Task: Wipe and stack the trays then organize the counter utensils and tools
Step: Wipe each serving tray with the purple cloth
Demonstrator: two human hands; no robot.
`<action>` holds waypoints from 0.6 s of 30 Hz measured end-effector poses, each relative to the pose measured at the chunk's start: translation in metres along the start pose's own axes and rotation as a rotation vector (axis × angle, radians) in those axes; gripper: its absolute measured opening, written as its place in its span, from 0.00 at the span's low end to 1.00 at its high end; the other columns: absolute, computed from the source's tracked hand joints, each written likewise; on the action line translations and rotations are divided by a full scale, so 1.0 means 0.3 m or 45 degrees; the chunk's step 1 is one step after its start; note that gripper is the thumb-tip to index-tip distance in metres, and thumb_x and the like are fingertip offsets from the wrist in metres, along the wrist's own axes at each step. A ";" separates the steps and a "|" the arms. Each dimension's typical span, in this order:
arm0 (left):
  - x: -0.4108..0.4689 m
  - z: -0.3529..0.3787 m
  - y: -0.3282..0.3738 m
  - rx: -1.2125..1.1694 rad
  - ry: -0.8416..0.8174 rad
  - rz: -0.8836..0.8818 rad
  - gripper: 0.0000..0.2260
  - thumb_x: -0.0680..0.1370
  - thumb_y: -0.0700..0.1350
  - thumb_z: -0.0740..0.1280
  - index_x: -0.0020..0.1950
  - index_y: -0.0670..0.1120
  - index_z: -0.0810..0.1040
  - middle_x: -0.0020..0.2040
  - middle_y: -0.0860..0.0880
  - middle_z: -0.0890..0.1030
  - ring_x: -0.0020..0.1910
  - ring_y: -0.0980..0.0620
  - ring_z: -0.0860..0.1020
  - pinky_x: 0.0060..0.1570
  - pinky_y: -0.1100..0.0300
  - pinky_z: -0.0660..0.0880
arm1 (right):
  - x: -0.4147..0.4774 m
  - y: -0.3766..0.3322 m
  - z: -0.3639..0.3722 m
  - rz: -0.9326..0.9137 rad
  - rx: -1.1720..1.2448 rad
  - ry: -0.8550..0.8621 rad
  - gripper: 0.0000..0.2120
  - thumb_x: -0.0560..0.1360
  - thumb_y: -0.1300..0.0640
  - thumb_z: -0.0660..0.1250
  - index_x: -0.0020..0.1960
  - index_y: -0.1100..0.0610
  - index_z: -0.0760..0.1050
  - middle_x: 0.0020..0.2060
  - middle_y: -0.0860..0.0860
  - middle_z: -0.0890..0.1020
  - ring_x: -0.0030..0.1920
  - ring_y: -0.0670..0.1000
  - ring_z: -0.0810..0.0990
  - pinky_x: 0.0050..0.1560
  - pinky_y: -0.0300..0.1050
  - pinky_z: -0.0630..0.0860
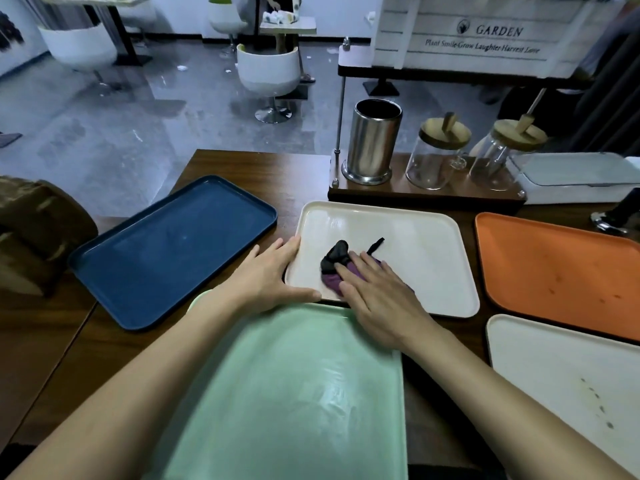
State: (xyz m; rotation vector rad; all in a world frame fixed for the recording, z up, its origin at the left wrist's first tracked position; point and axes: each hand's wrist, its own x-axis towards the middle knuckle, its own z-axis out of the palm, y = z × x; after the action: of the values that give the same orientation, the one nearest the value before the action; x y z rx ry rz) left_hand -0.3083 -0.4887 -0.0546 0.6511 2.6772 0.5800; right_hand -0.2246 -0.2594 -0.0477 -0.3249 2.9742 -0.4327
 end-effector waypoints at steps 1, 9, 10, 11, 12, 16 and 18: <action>0.001 -0.001 -0.005 0.016 0.008 -0.002 0.55 0.67 0.76 0.67 0.84 0.54 0.44 0.83 0.57 0.48 0.82 0.55 0.46 0.80 0.46 0.41 | -0.019 0.037 -0.009 0.057 -0.016 -0.004 0.25 0.86 0.46 0.43 0.82 0.48 0.54 0.82 0.50 0.52 0.81 0.48 0.45 0.79 0.48 0.42; 0.000 -0.013 0.017 0.145 0.025 -0.004 0.53 0.70 0.74 0.67 0.84 0.52 0.46 0.84 0.54 0.52 0.82 0.52 0.49 0.80 0.44 0.47 | -0.141 0.217 -0.057 0.514 -0.055 0.057 0.28 0.85 0.42 0.42 0.82 0.51 0.51 0.82 0.55 0.50 0.81 0.52 0.46 0.80 0.50 0.43; 0.001 -0.019 0.022 0.166 0.023 0.010 0.52 0.70 0.74 0.66 0.84 0.52 0.46 0.83 0.53 0.54 0.82 0.51 0.51 0.80 0.43 0.48 | -0.138 0.215 -0.056 0.513 -0.046 0.064 0.27 0.85 0.43 0.42 0.82 0.51 0.51 0.82 0.55 0.50 0.81 0.52 0.46 0.80 0.50 0.43; 0.005 -0.025 0.028 0.192 0.010 0.025 0.52 0.70 0.75 0.65 0.84 0.52 0.47 0.83 0.52 0.57 0.81 0.51 0.54 0.79 0.42 0.50 | -0.135 0.212 -0.055 0.511 -0.037 0.070 0.27 0.85 0.44 0.43 0.82 0.51 0.51 0.82 0.55 0.50 0.81 0.52 0.46 0.80 0.50 0.43; 0.012 -0.030 0.033 0.212 -0.016 0.024 0.52 0.69 0.77 0.62 0.84 0.52 0.48 0.82 0.50 0.59 0.80 0.50 0.55 0.79 0.41 0.51 | -0.133 0.212 -0.054 0.508 -0.029 0.075 0.27 0.85 0.45 0.43 0.82 0.52 0.51 0.82 0.56 0.50 0.81 0.52 0.46 0.80 0.50 0.43; 0.055 -0.007 0.038 0.249 -0.090 -0.040 0.47 0.70 0.79 0.56 0.83 0.60 0.47 0.84 0.46 0.44 0.82 0.48 0.42 0.78 0.38 0.41 | -0.131 0.221 -0.055 0.510 -0.020 0.059 0.26 0.86 0.46 0.44 0.82 0.51 0.51 0.82 0.55 0.49 0.81 0.53 0.46 0.80 0.50 0.43; 0.071 0.013 0.036 0.283 -0.108 -0.073 0.44 0.73 0.77 0.58 0.82 0.63 0.43 0.83 0.45 0.37 0.82 0.48 0.36 0.78 0.38 0.37 | -0.127 0.220 -0.054 0.515 -0.033 0.060 0.27 0.85 0.45 0.44 0.82 0.51 0.50 0.82 0.56 0.49 0.81 0.53 0.45 0.79 0.50 0.42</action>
State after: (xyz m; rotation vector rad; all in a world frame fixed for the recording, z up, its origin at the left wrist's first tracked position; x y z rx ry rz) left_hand -0.3208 -0.4682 -0.0573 0.6390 2.6921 0.2352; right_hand -0.2027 -0.1847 -0.0483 0.2860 2.9819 -0.3568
